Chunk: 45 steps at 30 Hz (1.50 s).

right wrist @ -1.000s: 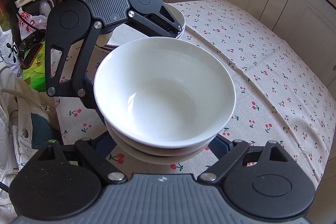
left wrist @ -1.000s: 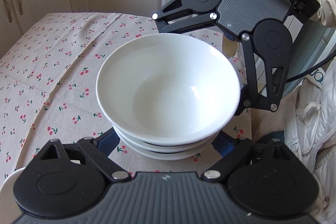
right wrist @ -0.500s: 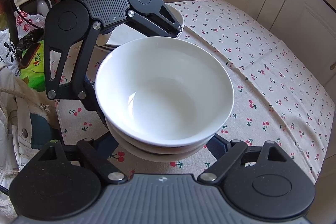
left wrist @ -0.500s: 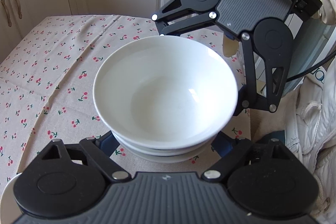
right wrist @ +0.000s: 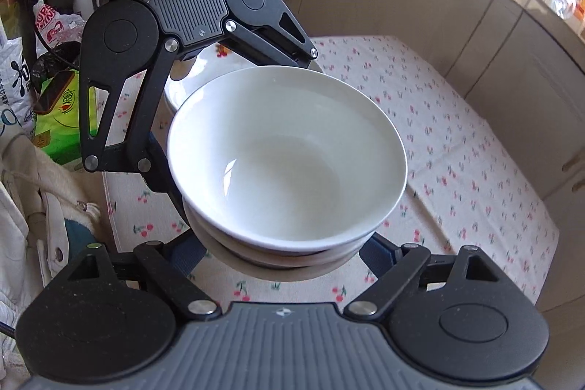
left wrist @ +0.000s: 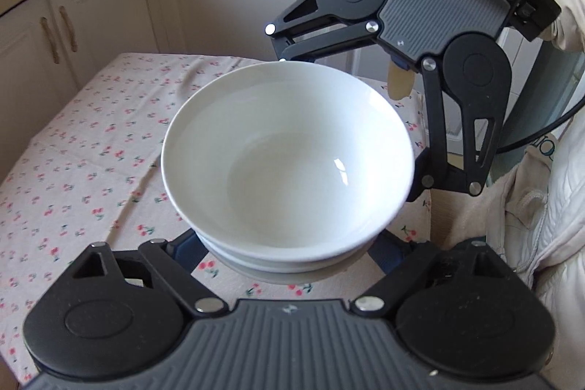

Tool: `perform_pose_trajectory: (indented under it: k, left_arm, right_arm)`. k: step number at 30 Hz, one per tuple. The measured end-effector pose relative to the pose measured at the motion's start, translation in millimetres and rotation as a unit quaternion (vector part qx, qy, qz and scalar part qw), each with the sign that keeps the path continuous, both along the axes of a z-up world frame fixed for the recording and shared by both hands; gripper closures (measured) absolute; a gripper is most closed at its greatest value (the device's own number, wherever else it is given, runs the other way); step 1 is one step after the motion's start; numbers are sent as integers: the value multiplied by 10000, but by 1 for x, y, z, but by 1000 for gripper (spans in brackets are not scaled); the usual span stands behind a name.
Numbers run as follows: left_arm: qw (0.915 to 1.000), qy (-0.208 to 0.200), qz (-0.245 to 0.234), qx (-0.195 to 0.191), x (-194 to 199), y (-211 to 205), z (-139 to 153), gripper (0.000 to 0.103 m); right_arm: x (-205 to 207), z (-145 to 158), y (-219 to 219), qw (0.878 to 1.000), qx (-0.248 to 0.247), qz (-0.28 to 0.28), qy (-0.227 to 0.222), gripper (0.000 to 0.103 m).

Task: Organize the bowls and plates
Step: 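Lift the bowl stack with both grippers and carry it over the plate stack, then lower the bowl stack onto the plates and open both grippers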

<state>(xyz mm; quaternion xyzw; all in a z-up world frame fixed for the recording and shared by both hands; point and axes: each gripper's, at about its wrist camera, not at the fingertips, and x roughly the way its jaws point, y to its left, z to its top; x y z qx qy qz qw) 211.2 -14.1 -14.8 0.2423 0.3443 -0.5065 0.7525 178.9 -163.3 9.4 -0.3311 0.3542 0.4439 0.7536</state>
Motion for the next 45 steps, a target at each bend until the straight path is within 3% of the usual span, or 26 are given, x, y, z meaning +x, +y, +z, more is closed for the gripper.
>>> perform_pose_trajectory:
  k: [9,22,32,45]
  left_arm:
    - [9977,-264,620,114,-3,51,10,12]
    - [9922,-196,1192,305,12,100,-13,12]
    - [9917,-50,1271,203,17,120,-24,13]
    - [9915,-51,1299,94,17,125,-26,12]
  right_arm:
    - [17,7,60,9977,-31,614,-270,11]
    - [62,-25,129,9946,-95,1036,-43,11]
    - [81,-40,153,9940,-223,1066,88,11]
    - [68,-39,148,9951,-259,953,34,10]
